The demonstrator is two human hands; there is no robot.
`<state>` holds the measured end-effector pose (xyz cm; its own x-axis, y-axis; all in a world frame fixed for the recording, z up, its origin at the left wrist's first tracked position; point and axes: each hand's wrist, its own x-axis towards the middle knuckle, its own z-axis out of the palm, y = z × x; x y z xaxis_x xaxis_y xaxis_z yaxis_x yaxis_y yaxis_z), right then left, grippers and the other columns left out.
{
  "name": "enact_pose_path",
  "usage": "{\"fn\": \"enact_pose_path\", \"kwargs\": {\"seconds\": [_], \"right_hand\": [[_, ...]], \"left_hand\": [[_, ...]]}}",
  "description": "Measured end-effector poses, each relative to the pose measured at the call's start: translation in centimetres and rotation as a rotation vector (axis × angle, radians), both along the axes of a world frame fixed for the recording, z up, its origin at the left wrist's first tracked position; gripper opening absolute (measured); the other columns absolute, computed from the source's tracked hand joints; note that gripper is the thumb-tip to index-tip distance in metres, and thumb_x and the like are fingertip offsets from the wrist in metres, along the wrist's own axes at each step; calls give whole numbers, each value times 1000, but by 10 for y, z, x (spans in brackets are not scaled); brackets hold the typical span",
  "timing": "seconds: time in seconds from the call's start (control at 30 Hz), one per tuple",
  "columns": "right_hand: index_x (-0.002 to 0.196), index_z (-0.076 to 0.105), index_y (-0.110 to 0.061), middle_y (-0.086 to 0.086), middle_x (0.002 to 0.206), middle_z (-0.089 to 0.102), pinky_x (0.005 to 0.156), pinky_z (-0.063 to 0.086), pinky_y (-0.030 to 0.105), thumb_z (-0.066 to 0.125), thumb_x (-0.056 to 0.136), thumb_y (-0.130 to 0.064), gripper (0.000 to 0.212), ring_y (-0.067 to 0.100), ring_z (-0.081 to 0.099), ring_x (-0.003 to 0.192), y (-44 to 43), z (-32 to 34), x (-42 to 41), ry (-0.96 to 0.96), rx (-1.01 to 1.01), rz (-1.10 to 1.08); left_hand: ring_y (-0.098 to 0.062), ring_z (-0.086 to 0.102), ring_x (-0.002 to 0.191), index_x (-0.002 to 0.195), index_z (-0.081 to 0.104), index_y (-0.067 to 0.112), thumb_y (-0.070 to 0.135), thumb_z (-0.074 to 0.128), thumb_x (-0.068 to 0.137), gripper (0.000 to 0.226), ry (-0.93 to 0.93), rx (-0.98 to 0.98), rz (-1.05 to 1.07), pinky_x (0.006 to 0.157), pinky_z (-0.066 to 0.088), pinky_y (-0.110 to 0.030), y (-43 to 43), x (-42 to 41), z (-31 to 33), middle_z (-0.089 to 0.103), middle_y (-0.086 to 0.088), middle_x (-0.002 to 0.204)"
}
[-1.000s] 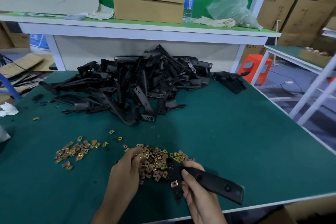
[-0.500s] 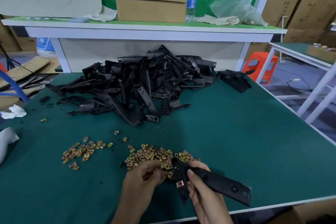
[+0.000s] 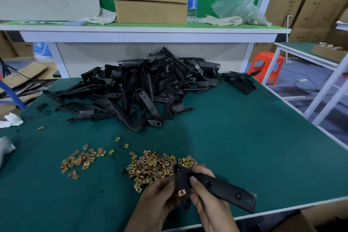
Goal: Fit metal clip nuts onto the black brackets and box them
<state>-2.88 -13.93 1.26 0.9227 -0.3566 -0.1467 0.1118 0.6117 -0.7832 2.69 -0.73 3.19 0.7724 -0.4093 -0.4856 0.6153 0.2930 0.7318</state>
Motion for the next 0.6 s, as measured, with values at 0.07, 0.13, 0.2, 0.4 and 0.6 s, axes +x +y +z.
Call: {"fn": "enact_pose_path", "kwargs": {"seconds": [0.07,0.13,0.2,0.4,0.6], "right_hand": [[110,62,-2,27,101,73,66,60,31,70,78,-2,33,34,75,83,0,0,0,0,9,1],[112,61,-2,27,102,74,67,60,31,71,79,-4,35,34,75,85,0,0,-1,5,0,6],[113,59,-1,28,105,73,68,60,32,72,79,-5,36,36,74,88,0,-1,0,15,-24,18],[113,59,0,27,103,73,67,59,31,71,80,-5,35,33,73,84,1,1,0,-6,-39,24],[113,57,2,23,109,72,69,58,30,66,86,-4,29,29,72,91,0,1,-2,-33,-98,18]], "left_hand": [[-25,72,61,94,72,-4,-7,55,94,17,36,-54,11,50,58,-31,2,0,1,74,-24,83],[-26,71,58,88,74,-4,-9,55,93,20,60,-90,19,47,57,-30,2,-1,3,73,-24,81],[-27,72,62,94,74,-4,-6,56,94,18,80,-105,30,49,58,-31,2,0,4,74,-24,86],[-26,74,70,95,80,1,7,68,74,24,82,-123,51,56,60,-32,2,4,2,75,-23,97],[-18,73,70,102,75,4,7,66,86,19,36,-72,77,53,57,-27,0,6,2,76,-14,91]]}}
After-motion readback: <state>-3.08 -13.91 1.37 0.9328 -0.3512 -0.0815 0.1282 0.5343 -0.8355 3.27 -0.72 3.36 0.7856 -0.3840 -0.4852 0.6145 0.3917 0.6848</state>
